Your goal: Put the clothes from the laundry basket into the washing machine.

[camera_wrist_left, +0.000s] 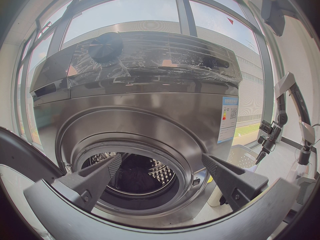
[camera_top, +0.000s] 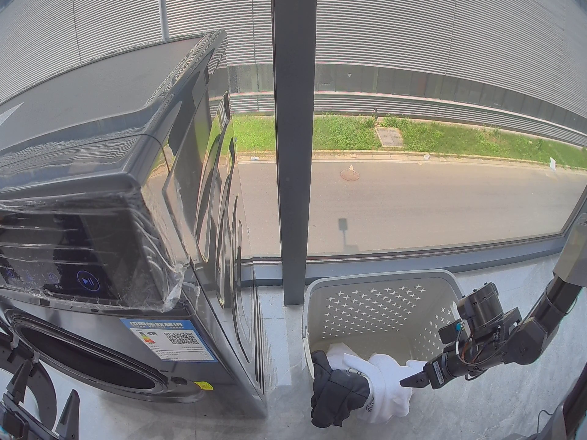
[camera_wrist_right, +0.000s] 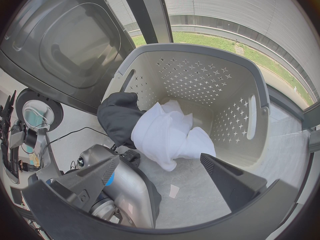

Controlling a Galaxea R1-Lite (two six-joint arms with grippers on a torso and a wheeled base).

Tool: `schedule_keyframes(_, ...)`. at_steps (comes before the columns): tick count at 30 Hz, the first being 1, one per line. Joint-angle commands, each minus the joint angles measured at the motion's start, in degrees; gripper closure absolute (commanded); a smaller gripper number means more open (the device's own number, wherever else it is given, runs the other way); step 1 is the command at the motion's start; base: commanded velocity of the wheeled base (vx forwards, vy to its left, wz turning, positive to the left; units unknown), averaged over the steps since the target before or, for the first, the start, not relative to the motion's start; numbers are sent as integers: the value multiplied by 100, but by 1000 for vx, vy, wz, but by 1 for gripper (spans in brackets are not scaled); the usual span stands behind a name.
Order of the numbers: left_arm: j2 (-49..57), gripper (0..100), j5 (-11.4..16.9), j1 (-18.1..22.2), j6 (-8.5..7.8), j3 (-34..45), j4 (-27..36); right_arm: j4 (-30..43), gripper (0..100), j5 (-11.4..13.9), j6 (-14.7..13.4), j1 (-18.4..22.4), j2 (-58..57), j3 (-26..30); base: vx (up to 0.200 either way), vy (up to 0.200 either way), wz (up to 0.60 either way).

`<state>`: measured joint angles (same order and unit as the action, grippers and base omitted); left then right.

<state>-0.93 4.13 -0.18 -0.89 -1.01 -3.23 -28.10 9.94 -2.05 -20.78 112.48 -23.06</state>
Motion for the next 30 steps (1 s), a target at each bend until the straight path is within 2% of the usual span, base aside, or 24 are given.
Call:
schedule_keyframes(1,93,0,0,1,1,92,-2,-29,0,-9,-59,-22,512,-357,0,0,0)
schedule_keyframes(8,93,0,0,1,1,101,-2,-284,0,-79,-120,-101,1004,-541,0,0,0)
schedule_keyframes(15,93,0,0,1,1,101,-2,-301,0,-440,-481,-101,1443,-840,0,0,0)
schedule_keyframes(30,93,0,0,1,1,101,-2,-407,0,-475,-481,-145,1900,-1236,0,0,0)
